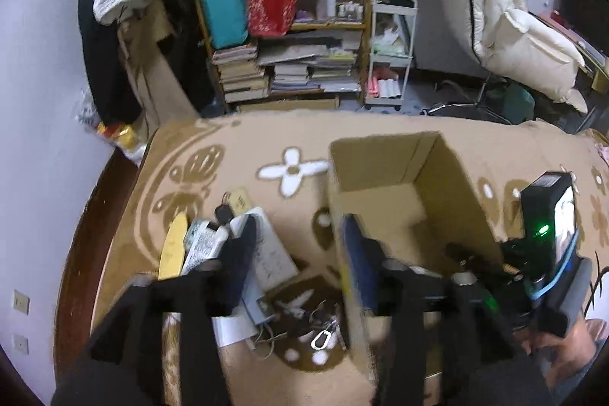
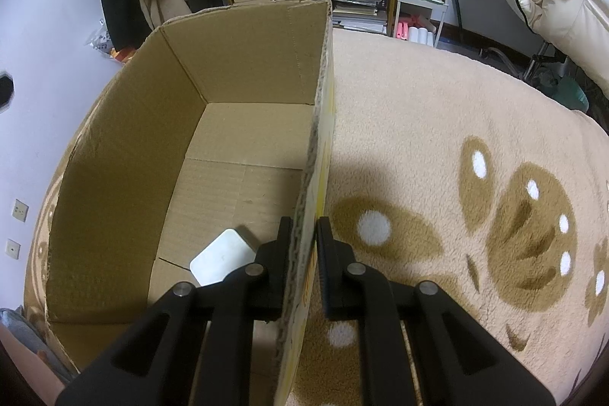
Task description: Organize rigid objects
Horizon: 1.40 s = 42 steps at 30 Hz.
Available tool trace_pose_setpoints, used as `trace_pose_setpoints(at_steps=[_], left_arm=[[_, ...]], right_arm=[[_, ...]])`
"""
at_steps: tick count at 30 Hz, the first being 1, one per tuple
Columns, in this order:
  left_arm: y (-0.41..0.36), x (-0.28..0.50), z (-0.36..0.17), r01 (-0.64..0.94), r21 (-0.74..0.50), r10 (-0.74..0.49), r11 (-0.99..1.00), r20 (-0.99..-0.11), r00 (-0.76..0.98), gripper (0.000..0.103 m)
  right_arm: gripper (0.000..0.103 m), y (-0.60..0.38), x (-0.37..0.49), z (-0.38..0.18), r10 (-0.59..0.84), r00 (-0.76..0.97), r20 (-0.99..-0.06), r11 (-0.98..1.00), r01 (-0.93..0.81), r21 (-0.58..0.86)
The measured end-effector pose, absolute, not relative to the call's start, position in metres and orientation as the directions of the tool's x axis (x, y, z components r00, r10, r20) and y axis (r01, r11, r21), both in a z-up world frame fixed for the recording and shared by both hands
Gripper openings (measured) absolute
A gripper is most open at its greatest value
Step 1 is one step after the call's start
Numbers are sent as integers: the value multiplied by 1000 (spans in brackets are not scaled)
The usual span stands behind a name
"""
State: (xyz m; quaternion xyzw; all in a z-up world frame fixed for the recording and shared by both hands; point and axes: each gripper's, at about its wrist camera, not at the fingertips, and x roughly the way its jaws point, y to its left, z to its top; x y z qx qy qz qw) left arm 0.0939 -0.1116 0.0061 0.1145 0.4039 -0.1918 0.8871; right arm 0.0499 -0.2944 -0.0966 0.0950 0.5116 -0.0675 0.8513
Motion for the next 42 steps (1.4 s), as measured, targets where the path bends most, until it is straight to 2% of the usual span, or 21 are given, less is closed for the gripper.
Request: trace_pose_setpoints(at_steps=[2,5,10,13,17,20,24,25,29,34,37,42], left_arm=[[-103,93,0,418,50,-244,907,-748,618,82],[-94,97,-15,415,49,-236,909,-758,608,99],[-83,105,-41,450,10,-263,893,-799,540,100],[-80,110,-47,468,27,-259,883,-805,534,100],[-79,110,-57,547,-14,-323,837,-819,474,100],[-85,107,-69,590,40,-289,807,-843,454,100],[-85,106,-83,602,43,-275,797,-862,426,100],[-86,105,-86,609,53,-267,791,-866,423,98],[-88,102,-95,644,80,-254,761,-876,409,77],[-94,98,-110,709,52,-270,704,-903,333,66],[-100,98,-121,723,46,-253,689,-920,299,47],[-106,95,-138,724,18,-249,689,-933,260,44]], right_arm=[[13,-294,50,-97,-17,468,-884,973,213,94],[13,-294,50,-97,-19,467,-884,973,213,92],[13,-296,51,-97,-19,466,-885,973,212,91],[13,-295,51,-97,-18,466,-885,973,213,92],[13,-296,51,-97,-19,466,-884,973,214,92],[13,-296,51,-97,-19,466,-885,973,212,91],[13,-296,52,-97,-20,466,-885,973,213,91],[13,-295,51,-97,-19,466,-885,973,213,92],[13,-296,52,-97,-20,466,-885,973,213,90],[13,-295,51,-97,-20,466,-885,973,213,91],[13,-295,51,-97,-20,466,-885,973,213,91],[13,-298,52,-99,-14,462,-887,971,216,98]])
